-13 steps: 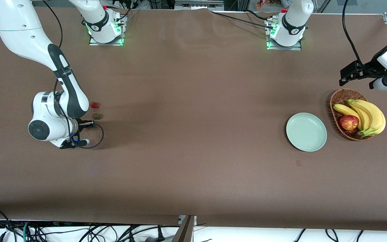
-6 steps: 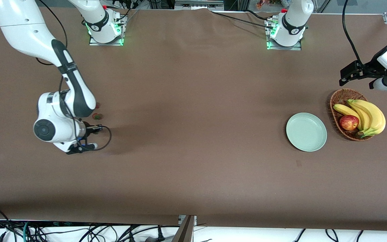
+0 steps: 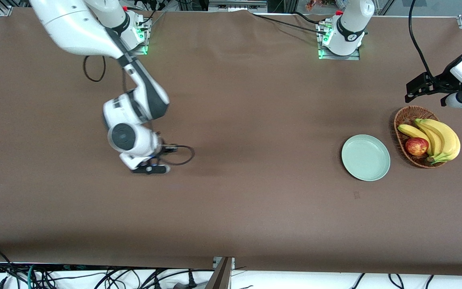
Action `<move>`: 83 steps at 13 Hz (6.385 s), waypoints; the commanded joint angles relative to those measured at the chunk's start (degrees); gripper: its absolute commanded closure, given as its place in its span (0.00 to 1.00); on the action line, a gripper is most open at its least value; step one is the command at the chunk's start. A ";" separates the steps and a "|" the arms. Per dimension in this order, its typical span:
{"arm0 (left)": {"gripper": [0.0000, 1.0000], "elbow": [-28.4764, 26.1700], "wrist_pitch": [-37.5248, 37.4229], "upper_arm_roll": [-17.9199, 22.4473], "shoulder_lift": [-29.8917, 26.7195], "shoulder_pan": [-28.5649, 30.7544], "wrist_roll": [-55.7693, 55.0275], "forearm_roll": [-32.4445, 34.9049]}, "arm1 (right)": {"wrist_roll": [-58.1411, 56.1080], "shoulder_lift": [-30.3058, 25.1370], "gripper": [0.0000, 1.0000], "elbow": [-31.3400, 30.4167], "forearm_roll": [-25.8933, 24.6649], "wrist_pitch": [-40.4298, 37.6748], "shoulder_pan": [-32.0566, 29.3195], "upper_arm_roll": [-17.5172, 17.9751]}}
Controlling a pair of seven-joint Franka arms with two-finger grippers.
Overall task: Collect all strawberries into plate
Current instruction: 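Carry the strawberry to the table middle and release it with the right gripper, then grasp the middle strawberry with the left gripper while the right gripper withdraws, then release strawberry onto plate with the left gripper while the right gripper grasps another, then carry the second strawberry to the table middle and release it with the right gripper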
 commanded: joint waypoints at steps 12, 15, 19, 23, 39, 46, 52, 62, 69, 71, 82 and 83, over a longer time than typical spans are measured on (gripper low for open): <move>0.00 1.69 -4.05 -0.38 1.37 -0.26 -0.80 -0.97 | 34.27 18.53 0.00 18.37 3.70 27.84 25.37 -0.67; 0.00 1.17 -8.44 -0.56 4.87 -0.34 -0.02 -1.06 | 33.21 16.69 0.00 18.55 3.61 26.62 22.57 -0.85; 0.00 0.12 -1.27 -3.63 12.70 -1.48 -2.55 -4.04 | 18.77 10.99 0.00 18.37 3.70 9.97 14.06 -0.67; 0.00 0.11 12.87 -7.15 22.18 -7.36 -16.95 -4.49 | -5.22 7.90 0.00 18.20 3.53 -12.54 1.49 -0.85; 0.13 -12.99 53.34 -7.15 37.50 -22.05 -36.75 2.37 | -44.40 1.40 0.00 -0.41 -1.57 -15.16 -7.24 -17.28; 0.89 -13.78 48.79 -7.06 34.96 -23.11 -36.23 2.37 | -44.40 -3.70 0.01 -11.68 -1.57 -8.81 -7.41 -17.46; 0.84 -7.98 28.22 -6.54 27.92 -8.89 -5.97 2.37 | -44.49 -4.41 0.31 -13.18 -1.57 -8.11 -7.68 -18.07; 0.64 -11.75 32.23 -6.27 31.78 9.14 24.42 6.23 | -44.40 -3.36 0.65 -13.09 -1.31 -5.65 -7.68 -18.07; 0.00 -11.93 32.69 -6.36 32.32 10.73 24.24 6.15 | -42.30 -3.36 0.71 -7.48 11.40 -5.65 -4.27 -16.14; 0.00 -11.67 32.07 -6.45 31.70 10.73 24.24 6.24 | -36.00 -3.36 0.70 -6.77 13.45 -5.56 -0.58 -16.14; 0.00 3.44 14.50 -6.97 29.85 5.56 17.60 4.31 | 7.94 5.06 0.71 3.49 35.07 20.61 25.53 -15.09; 0.00 3.62 14.06 -6.97 29.85 3.98 13.65 3.96 | 11.81 7.00 0.71 5.69 35.08 22.55 27.02 -15.00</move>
